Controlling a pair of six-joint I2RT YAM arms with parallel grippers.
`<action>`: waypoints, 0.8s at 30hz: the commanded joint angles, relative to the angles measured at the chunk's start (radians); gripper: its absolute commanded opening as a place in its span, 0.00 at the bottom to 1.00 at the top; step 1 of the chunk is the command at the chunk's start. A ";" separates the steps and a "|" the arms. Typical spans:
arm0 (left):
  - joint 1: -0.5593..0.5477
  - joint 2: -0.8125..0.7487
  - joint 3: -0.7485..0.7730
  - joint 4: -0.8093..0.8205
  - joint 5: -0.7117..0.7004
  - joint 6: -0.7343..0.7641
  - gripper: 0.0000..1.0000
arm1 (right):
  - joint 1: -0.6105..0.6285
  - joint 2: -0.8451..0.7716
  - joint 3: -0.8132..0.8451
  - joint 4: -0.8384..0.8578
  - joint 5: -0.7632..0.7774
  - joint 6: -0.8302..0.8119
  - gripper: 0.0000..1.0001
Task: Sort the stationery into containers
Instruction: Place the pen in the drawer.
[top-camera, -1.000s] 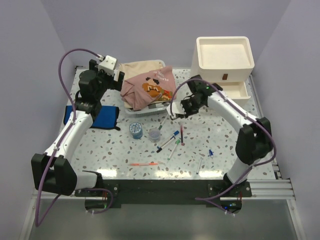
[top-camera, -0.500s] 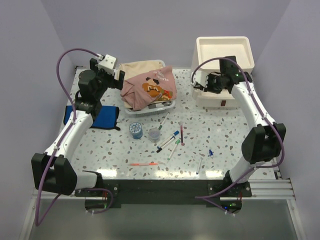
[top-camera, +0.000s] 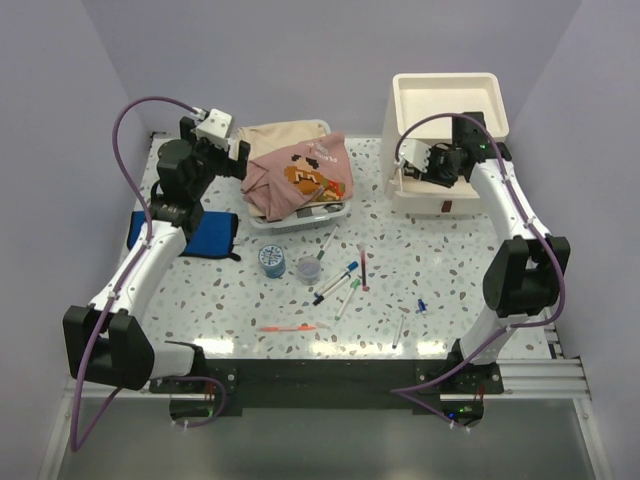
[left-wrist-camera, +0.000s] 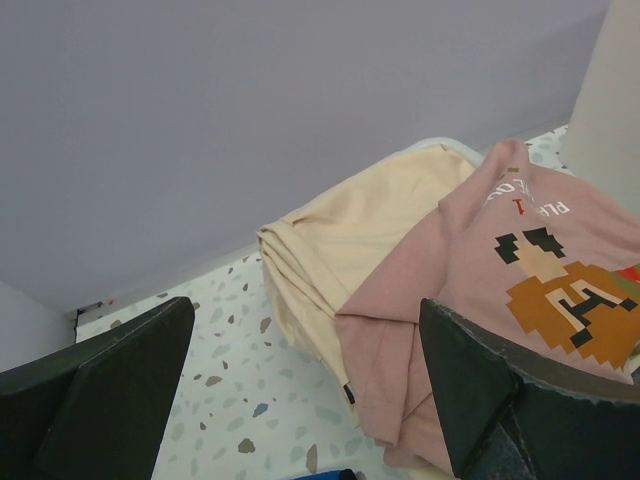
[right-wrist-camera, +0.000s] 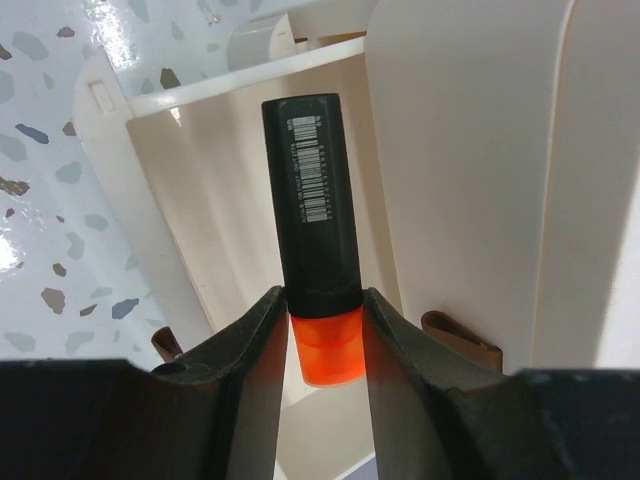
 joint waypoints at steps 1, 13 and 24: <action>0.010 -0.017 0.022 0.061 0.014 -0.024 1.00 | -0.004 -0.029 0.021 0.035 0.023 0.026 0.41; 0.010 -0.029 0.006 0.058 0.014 -0.036 1.00 | 0.221 -0.139 -0.005 -0.247 -0.274 0.035 0.51; 0.010 -0.049 0.017 0.015 0.013 -0.032 1.00 | 0.476 0.040 -0.144 -0.259 -0.268 -0.082 0.35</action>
